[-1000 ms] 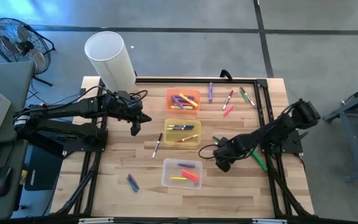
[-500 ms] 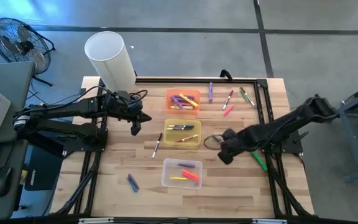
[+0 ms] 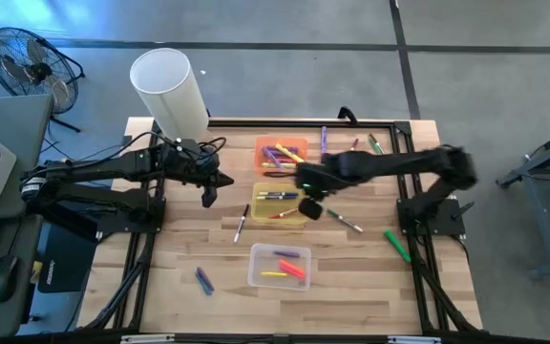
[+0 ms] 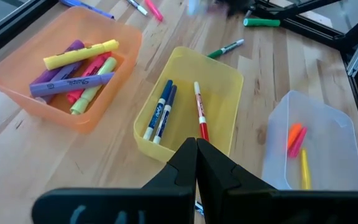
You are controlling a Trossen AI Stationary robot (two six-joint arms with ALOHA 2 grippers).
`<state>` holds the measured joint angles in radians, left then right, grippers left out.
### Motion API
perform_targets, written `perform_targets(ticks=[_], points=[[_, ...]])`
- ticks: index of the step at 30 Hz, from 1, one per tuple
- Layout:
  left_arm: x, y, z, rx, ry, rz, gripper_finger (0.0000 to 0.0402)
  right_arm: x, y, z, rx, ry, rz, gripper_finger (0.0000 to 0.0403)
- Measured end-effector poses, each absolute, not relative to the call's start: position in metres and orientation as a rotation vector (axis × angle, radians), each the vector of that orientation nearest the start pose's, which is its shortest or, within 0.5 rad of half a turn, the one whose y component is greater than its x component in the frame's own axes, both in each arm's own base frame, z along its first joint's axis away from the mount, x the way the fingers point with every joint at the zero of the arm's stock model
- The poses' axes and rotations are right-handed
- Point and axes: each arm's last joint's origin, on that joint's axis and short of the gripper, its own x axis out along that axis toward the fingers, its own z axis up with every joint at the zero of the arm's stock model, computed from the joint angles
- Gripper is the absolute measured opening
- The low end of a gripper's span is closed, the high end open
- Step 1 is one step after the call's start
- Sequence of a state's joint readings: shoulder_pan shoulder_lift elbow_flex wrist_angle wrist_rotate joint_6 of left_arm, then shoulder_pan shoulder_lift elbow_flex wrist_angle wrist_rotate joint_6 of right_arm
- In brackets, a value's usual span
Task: Pick & Place Markers
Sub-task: Put the pink marker pen into the yellow bin, then put the light blue pen into the white bin
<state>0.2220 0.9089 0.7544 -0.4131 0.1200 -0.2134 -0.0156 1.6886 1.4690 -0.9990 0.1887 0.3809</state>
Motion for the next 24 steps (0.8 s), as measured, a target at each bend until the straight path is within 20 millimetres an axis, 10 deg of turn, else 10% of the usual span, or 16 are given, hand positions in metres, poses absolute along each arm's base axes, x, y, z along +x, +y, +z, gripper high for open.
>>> perform_targets(ticks=[9, 17, 24], points=[[0.186, 0.038, 0.28, -0.307, 0.562, 0.159, 0.0, 0.409, -0.019, 0.211, 0.167, 1.358, -0.208, 0.0023], [0.186, 0.039, 0.28, -0.301, 0.564, 0.176, 0.001, 0.41, -0.017, 0.185, 0.177, 1.437, -0.207, 0.0079], [0.186, 0.04, 0.282, -0.238, 0.547, 0.19, 0.0108, 0.406, -0.017, 0.194, 0.176, 1.438, -0.209, 0.0118]])
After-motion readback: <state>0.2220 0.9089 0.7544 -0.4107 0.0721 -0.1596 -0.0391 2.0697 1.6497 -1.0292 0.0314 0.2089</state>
